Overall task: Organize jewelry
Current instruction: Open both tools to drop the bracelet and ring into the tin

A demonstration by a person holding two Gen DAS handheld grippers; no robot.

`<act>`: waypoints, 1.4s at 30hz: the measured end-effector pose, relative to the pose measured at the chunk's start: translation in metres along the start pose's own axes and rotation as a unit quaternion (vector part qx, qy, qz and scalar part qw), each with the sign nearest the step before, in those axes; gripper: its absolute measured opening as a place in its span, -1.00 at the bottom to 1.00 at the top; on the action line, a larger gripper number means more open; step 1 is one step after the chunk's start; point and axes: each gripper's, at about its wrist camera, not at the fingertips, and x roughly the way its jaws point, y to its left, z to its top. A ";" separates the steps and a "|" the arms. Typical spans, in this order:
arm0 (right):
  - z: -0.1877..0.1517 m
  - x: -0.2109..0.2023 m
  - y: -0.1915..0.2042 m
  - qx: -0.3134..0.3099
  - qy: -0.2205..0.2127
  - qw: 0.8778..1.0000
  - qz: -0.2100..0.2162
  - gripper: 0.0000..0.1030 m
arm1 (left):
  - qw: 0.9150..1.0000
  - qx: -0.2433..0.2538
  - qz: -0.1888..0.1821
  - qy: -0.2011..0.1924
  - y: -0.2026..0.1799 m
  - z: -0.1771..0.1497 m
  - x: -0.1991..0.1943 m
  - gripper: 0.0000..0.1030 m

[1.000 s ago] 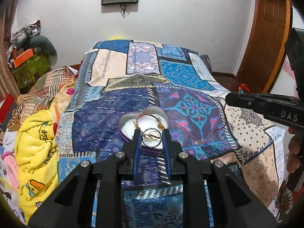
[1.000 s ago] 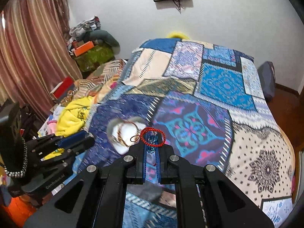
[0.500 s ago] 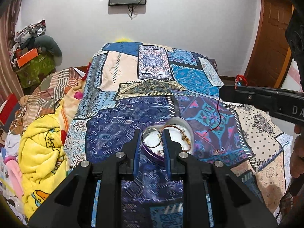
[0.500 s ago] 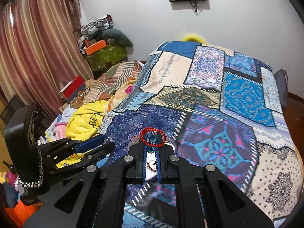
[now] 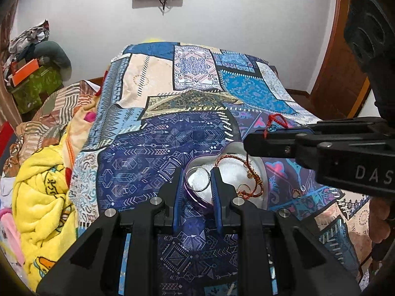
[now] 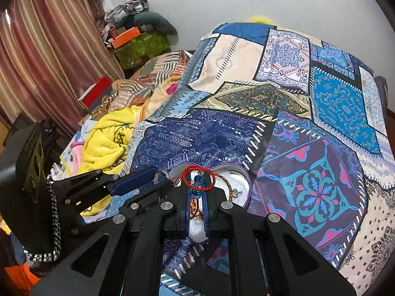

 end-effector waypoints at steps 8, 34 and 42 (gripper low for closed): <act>0.001 0.004 -0.010 0.007 0.013 1.000 0.009 -0.86 | 1.000 0.008 -0.004 0.012 -0.003 0.000 0.015 -0.60; -0.013 -0.063 -0.031 0.037 -0.045 0.998 -0.028 -0.41 | 1.000 0.021 0.001 0.002 -0.027 0.012 -0.013 -0.30; -0.030 -0.088 -0.037 0.039 -0.060 0.996 -0.055 -0.41 | 1.000 0.029 0.000 -0.010 -0.044 0.013 -0.041 -0.30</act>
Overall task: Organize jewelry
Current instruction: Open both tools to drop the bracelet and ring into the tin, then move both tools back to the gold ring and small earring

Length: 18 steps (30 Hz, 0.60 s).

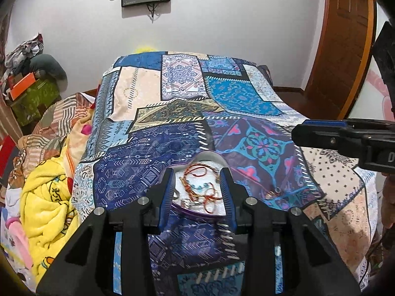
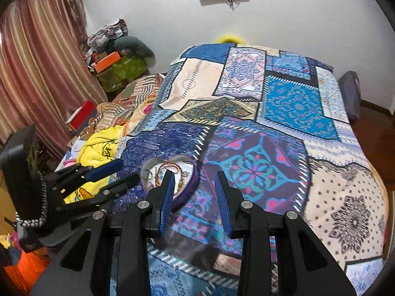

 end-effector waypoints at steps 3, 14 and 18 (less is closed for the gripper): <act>-0.005 -0.009 -0.003 -0.004 -0.008 1.000 -0.012 -0.41 | 1.000 0.003 0.000 -0.004 -0.008 -0.001 -0.009 -0.30; -0.028 -0.023 -0.029 0.003 -0.007 0.999 -0.039 -0.41 | 1.000 0.009 -0.013 0.004 -0.040 -0.008 -0.016 -0.29; -0.038 -0.018 -0.044 0.013 0.006 0.999 -0.049 -0.41 | 0.999 0.005 -0.025 0.025 -0.049 -0.017 -0.002 -0.29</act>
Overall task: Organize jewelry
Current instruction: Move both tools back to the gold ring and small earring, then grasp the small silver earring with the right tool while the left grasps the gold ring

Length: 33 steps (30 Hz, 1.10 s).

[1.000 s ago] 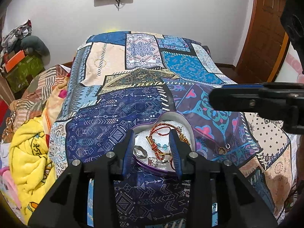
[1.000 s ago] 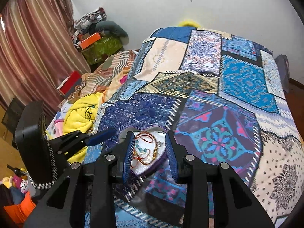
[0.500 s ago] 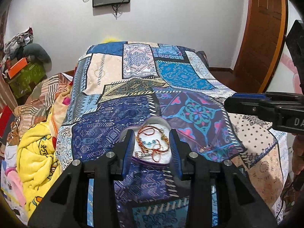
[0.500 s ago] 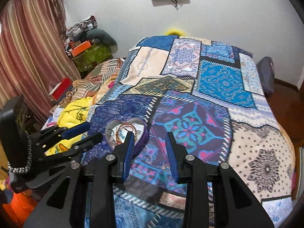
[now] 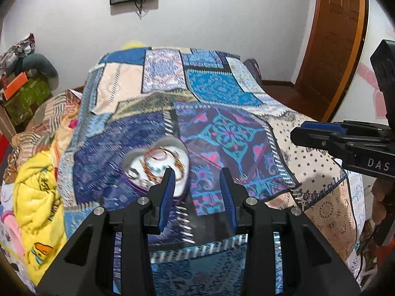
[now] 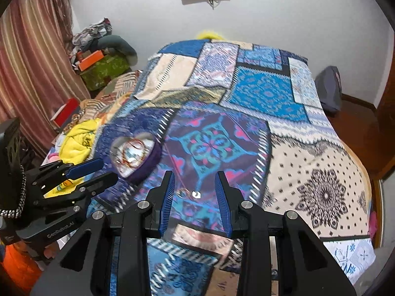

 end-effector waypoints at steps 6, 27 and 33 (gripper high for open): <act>-0.014 0.019 -0.019 0.016 0.030 0.999 -0.008 -0.41 | 0.999 -0.006 -0.024 0.040 -0.013 -0.014 0.028 -0.29; -0.035 0.054 -0.049 0.043 0.074 0.996 0.012 -0.41 | 0.994 0.031 -0.035 0.099 -0.045 -0.014 0.109 -0.40; -0.038 0.059 -0.042 0.027 0.080 0.996 0.015 -0.41 | 0.995 0.025 -0.033 0.094 -0.044 -0.013 0.115 -0.86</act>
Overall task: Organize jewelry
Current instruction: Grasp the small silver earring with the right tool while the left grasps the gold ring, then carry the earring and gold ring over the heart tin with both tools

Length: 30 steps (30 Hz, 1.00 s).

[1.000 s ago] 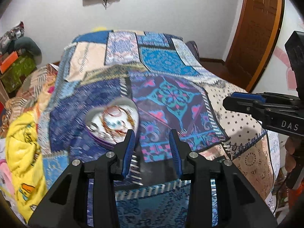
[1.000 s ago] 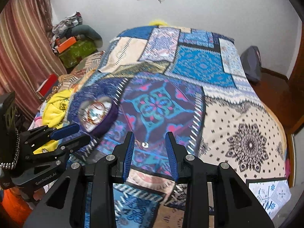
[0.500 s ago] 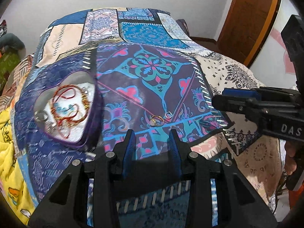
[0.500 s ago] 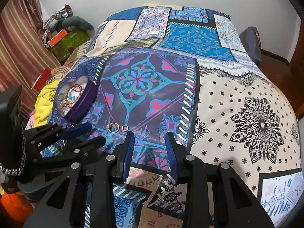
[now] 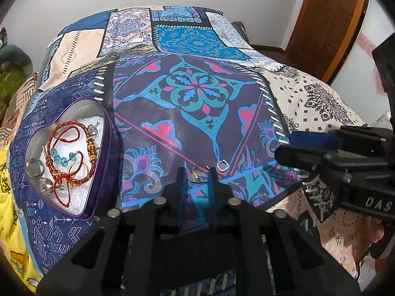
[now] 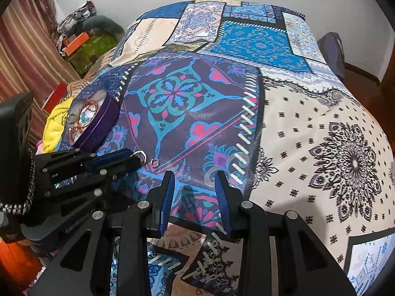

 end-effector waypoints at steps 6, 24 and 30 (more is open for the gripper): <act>0.002 0.010 0.016 -0.025 0.004 1.000 0.007 -0.41 | 1.000 -0.002 0.004 -0.010 0.001 -0.001 -0.004 -0.88; 0.004 0.037 0.047 -0.088 0.002 0.996 -0.021 -0.84 | 0.998 -0.027 0.014 -0.051 0.024 -0.007 -0.042 -0.88; 0.007 0.022 0.050 -0.077 -0.012 0.997 -0.015 -0.84 | 0.997 -0.033 0.014 -0.061 0.028 -0.009 -0.053 -0.88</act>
